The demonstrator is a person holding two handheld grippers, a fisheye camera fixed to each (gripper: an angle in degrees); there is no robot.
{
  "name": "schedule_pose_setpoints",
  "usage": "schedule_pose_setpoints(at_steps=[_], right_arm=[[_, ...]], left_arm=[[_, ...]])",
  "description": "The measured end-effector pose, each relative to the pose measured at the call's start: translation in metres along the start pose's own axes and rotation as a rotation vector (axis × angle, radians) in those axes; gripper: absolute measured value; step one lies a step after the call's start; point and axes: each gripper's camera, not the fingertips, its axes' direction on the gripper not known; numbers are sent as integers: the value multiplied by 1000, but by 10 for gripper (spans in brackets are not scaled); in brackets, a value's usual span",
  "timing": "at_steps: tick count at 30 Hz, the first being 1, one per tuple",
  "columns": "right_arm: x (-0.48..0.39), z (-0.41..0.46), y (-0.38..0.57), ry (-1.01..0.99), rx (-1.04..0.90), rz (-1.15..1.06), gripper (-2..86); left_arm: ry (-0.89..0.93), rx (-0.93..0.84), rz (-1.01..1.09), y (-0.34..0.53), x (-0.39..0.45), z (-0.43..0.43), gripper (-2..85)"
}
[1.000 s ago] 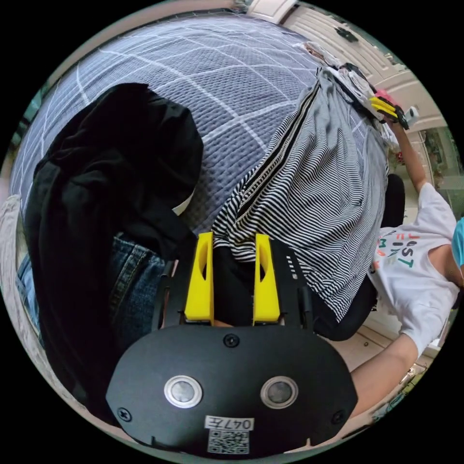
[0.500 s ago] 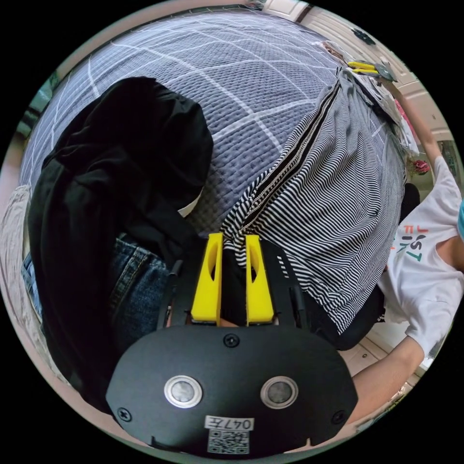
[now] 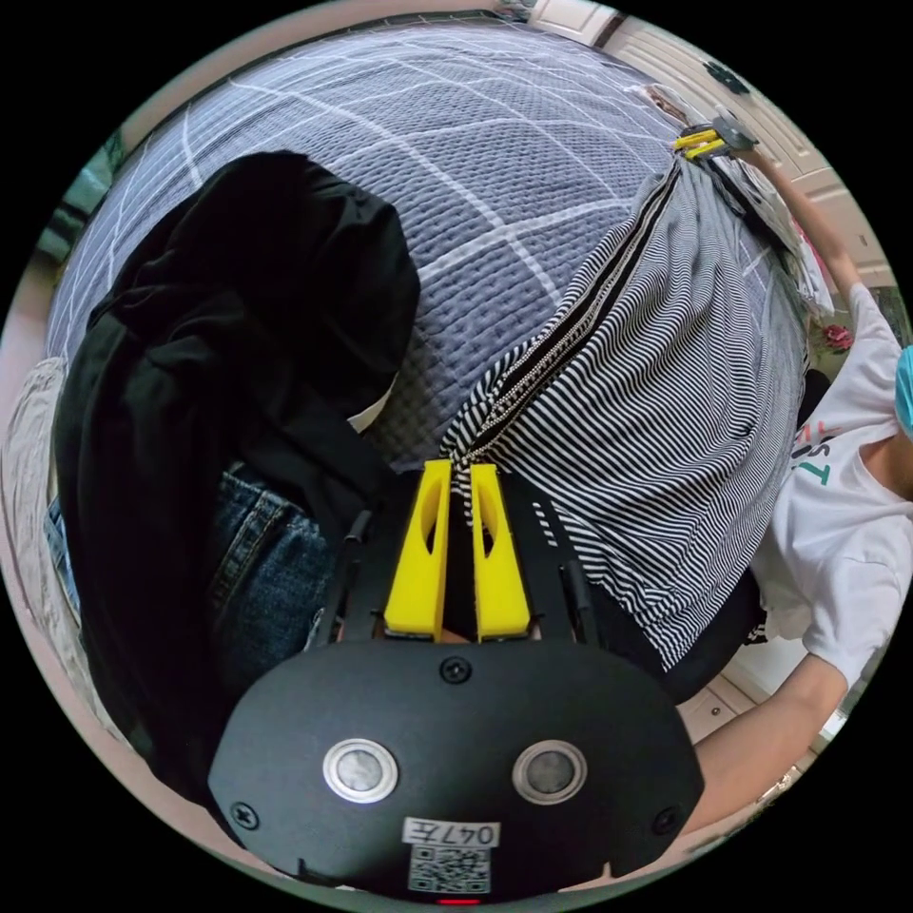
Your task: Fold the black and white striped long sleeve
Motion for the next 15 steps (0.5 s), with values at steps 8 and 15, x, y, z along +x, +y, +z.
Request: schedule_pose_setpoints(at_steps=[8,15], right_arm=[[-75,-36,26,155,-25,-46,1],[-164,-97,87,260,80,-14,1]], left_arm=[[-158,71,-10,31,39,2,2],[-180,250,58,111,97,-25,-2]])
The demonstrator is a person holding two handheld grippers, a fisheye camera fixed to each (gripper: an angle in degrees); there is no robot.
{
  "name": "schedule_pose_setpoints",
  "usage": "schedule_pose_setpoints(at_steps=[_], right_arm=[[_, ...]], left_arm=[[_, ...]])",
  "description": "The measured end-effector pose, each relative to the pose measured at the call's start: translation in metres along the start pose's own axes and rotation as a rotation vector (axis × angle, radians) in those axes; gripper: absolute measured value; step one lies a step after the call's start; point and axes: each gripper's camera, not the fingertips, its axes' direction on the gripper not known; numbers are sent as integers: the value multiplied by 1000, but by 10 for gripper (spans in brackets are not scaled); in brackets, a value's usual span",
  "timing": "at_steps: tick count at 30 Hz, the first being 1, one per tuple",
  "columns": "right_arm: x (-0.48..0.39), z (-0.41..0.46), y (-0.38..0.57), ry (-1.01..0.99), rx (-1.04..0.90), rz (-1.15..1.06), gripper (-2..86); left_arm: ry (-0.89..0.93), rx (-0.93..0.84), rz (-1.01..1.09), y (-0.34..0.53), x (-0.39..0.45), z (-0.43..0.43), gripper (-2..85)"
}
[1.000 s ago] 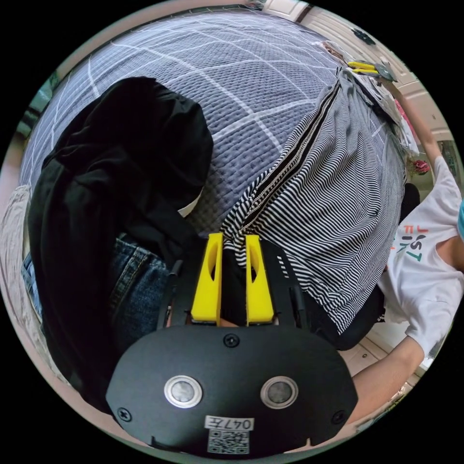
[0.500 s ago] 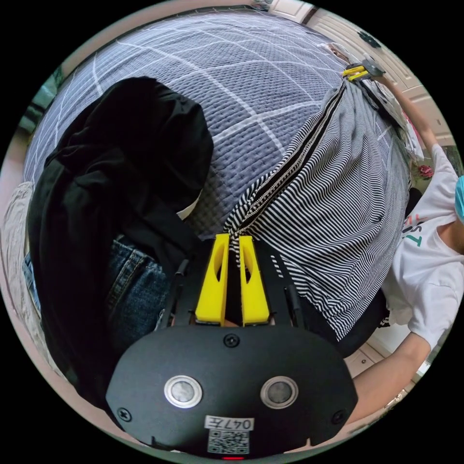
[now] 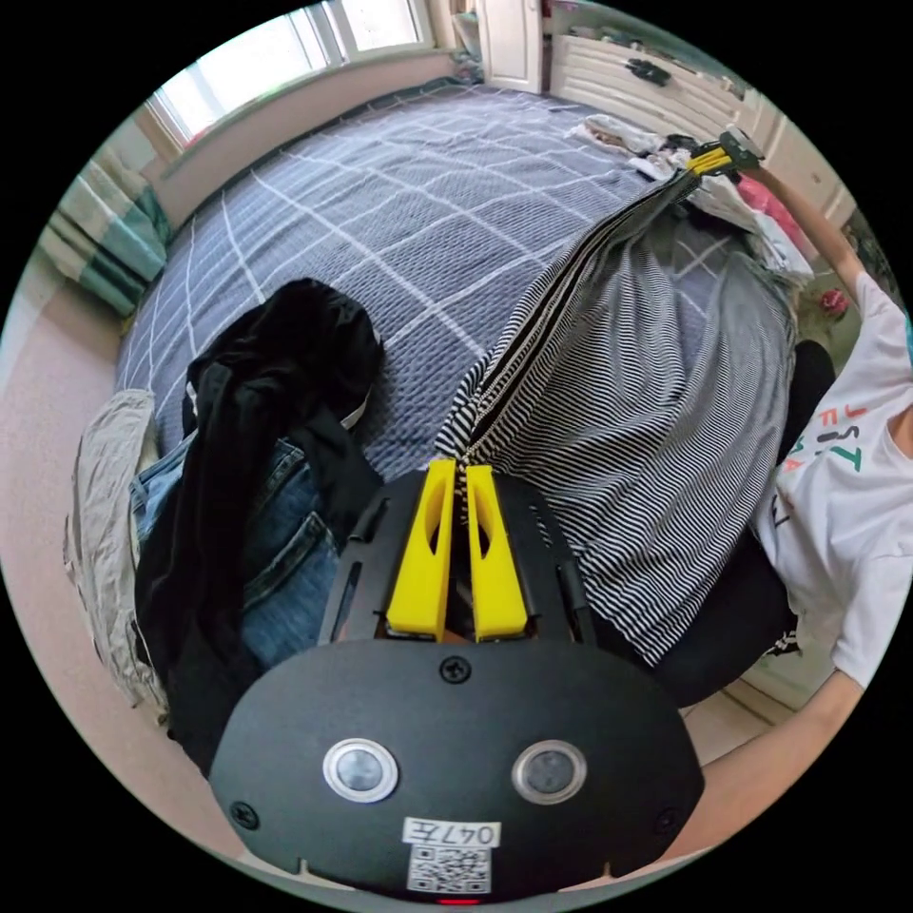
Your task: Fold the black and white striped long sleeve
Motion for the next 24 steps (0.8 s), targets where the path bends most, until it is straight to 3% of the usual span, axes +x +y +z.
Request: schedule_pose_setpoints(at_steps=[8,14,24], right_arm=[[-184,-51,83,145,-3,-6,1],[-294,-51,134,140,3,86,1],[-363,-68,172,170,22,185,1]], left_arm=[[49,104,127,107,99,-9,-1],[113,116,121,178,153,11,0],[188,204,95,238,159,25,0]])
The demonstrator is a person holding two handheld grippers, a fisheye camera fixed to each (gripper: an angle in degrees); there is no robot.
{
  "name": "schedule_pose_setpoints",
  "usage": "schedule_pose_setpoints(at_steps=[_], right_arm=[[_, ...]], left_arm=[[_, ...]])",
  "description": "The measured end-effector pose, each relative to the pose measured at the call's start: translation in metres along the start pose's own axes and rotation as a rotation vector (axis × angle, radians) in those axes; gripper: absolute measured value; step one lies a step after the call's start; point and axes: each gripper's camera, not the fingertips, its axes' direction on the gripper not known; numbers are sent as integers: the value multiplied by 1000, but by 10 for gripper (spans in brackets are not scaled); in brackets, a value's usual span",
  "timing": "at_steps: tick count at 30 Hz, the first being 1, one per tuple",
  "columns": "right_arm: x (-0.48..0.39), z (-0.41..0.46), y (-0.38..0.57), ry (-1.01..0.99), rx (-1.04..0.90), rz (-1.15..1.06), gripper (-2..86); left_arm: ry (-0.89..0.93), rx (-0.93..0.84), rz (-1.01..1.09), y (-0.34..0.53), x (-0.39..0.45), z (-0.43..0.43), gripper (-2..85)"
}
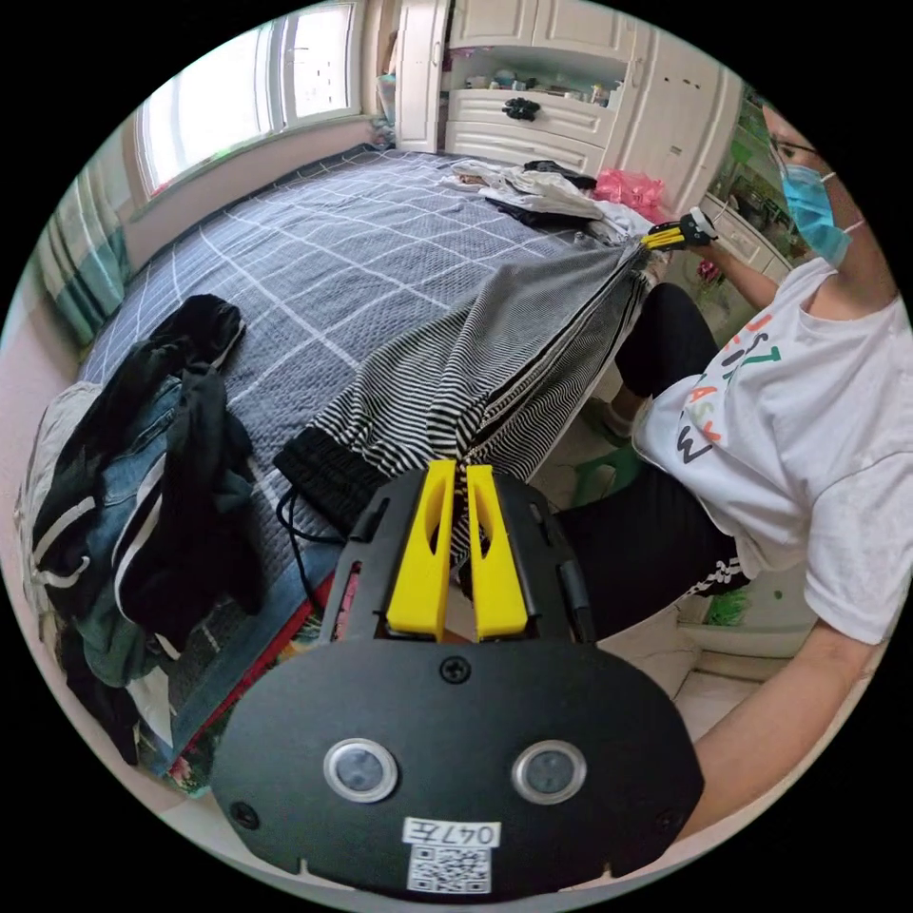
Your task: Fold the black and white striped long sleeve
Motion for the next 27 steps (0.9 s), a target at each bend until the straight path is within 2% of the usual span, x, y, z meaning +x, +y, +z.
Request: schedule_pose_setpoints(at_steps=[5,10,15,18,22,24,27], right_arm=[[-35,29,20,-115,-67,4,1],[-50,45,29,-161,-100,25,5],[-57,60,35,-290,-177,43,41],[-59,63,45,-327,-214,119,50],[-47,27,46,-264,2,291,36],[-45,12,23,-248,135,294,32],[-53,7,-49,-261,279,207,27]], left_arm=[[105,-87,-8,27,-2,42,3],[166,-64,-2,48,7,56,11],[206,-76,-29,67,16,59,21],[175,8,-63,91,27,38,15],[6,121,-107,103,40,5,8],[-135,147,-128,85,43,-1,1],[-156,158,-90,45,42,17,-4]])
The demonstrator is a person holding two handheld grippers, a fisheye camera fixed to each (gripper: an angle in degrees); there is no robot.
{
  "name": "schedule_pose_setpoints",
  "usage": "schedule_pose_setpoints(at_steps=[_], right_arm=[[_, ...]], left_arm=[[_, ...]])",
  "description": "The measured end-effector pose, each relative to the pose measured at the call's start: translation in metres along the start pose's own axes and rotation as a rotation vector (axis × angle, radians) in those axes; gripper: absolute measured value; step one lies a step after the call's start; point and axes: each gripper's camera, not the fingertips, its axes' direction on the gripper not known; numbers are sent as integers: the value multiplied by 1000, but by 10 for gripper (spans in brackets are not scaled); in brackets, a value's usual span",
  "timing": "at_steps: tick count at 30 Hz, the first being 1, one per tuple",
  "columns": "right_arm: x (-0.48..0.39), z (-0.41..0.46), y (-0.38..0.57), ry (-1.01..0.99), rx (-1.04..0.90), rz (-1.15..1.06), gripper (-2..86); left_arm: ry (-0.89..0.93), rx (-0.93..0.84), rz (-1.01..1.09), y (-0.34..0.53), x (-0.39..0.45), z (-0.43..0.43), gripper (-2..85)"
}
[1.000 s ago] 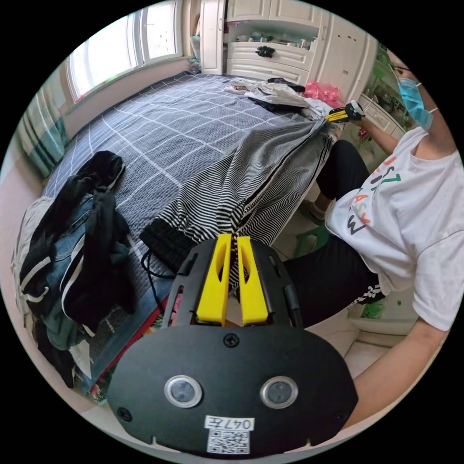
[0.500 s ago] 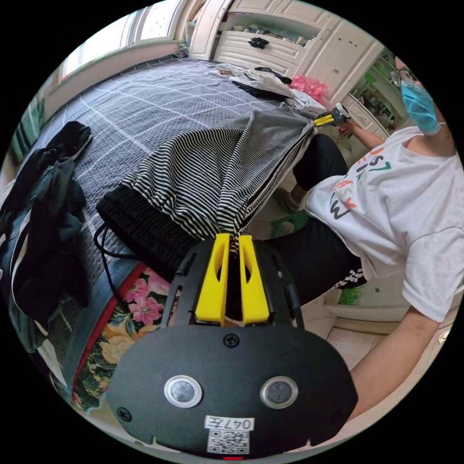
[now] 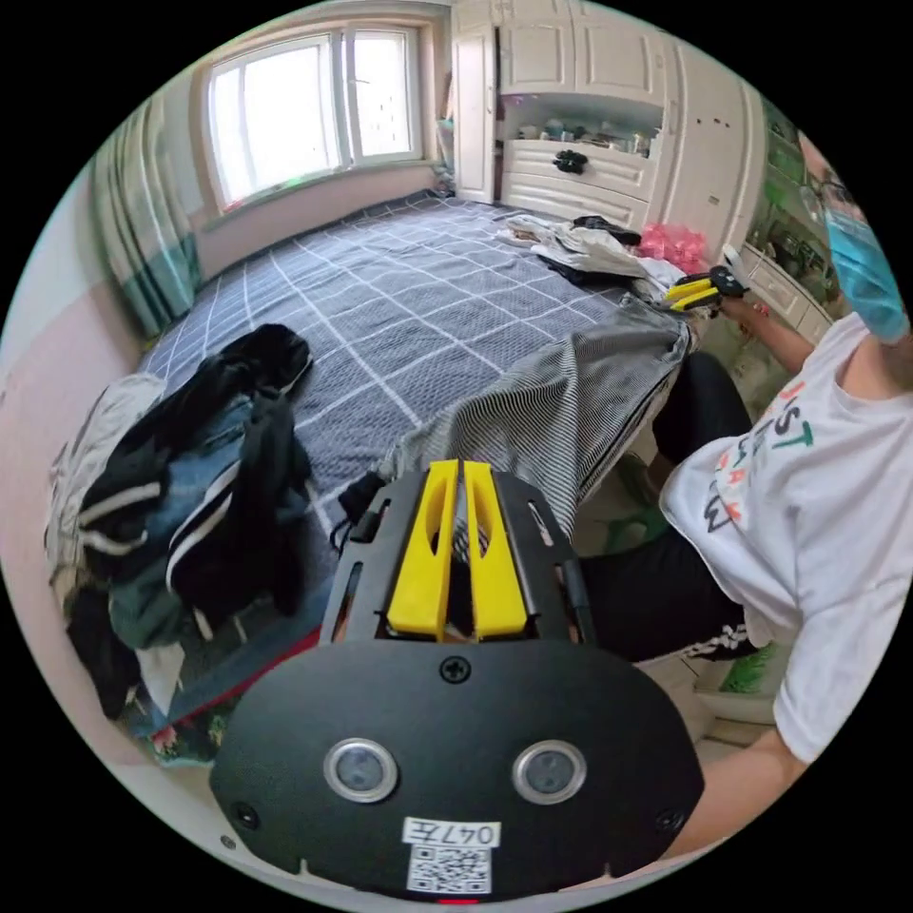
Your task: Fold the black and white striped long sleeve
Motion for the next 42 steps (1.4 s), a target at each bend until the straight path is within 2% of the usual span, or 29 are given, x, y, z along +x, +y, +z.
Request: schedule_pose_setpoints(at_steps=[4,6,7,13,18,20,23,25,27,28,31,33,34,38,41,42], right_arm=[[-46,51,-86,-183,135,-130,20],[-72,75,-111,-243,141,-186,17],[-92,89,-122,-278,136,-226,16],[-156,143,-124,-228,-26,-329,5],[-145,137,-113,-242,-17,-229,6],[-138,124,-132,-236,101,-216,6],[-145,130,-165,-250,168,-283,6],[-154,147,-179,-277,158,-315,6],[-161,168,-187,-331,106,-333,7],[-165,181,-189,-369,51,-344,7],[-162,184,-196,-374,27,-348,8],[-152,176,-210,-324,37,-360,10],[-141,170,-221,-294,75,-350,11],[-104,168,-265,-245,192,-303,24],[-99,178,-313,-284,270,-376,55],[-99,181,-326,-307,285,-395,61]], left_arm=[[-176,-165,-47,-24,-5,63,-7],[-322,-283,-87,-17,-17,98,-8],[-336,-294,-97,-14,-20,104,-8],[-358,-224,-167,8,-43,116,-8],[-347,-193,-221,9,-45,106,-8],[-363,-126,-244,12,-39,87,-8],[-278,-42,-227,18,-23,61,-7],[-241,-92,-206,21,-17,67,-6],[-313,-270,-212,33,-21,97,-3],[-310,-278,-220,37,-22,102,-2],[-246,-103,-358,52,-36,78,22],[-188,55,-439,64,-52,49,96],[-164,63,-459,66,-59,45,110],[21,-64,-499,71,-107,64,166],[203,-125,-475,78,-122,82,177],[208,-115,-450,81,-119,83,178]])
